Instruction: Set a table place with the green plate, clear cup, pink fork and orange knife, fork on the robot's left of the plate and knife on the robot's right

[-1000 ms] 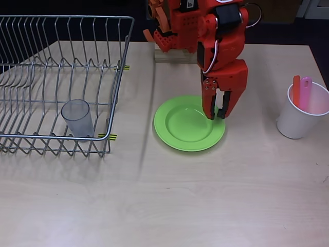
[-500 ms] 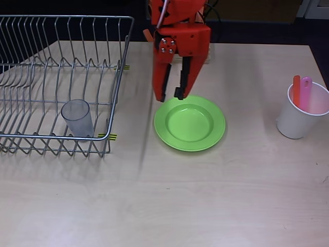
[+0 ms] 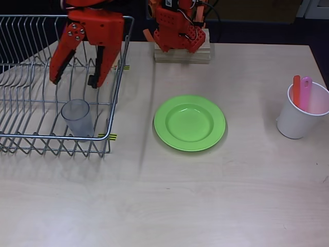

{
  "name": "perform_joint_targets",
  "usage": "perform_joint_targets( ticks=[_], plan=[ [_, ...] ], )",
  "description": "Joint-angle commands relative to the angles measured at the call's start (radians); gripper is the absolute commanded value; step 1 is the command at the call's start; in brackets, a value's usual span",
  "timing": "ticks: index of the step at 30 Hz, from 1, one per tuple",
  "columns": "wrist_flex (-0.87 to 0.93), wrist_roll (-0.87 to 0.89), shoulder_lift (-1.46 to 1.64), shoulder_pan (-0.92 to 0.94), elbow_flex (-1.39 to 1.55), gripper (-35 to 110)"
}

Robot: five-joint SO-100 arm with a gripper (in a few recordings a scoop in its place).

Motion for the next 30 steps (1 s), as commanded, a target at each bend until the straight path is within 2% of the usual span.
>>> perform_joint_targets(
  ticks=[1,8,21,30],
  plan=[
    [0.017,-0.061,-0.038,0.048,-0.04,37],
    [0.002,-0.202,-0.109,0.075,-0.003,45],
    [-0.064,-0.598,-0.202,0.095,0.043,48],
    [-0.026,-0.698,-0.265,0.117,0.061,50]
  ],
)
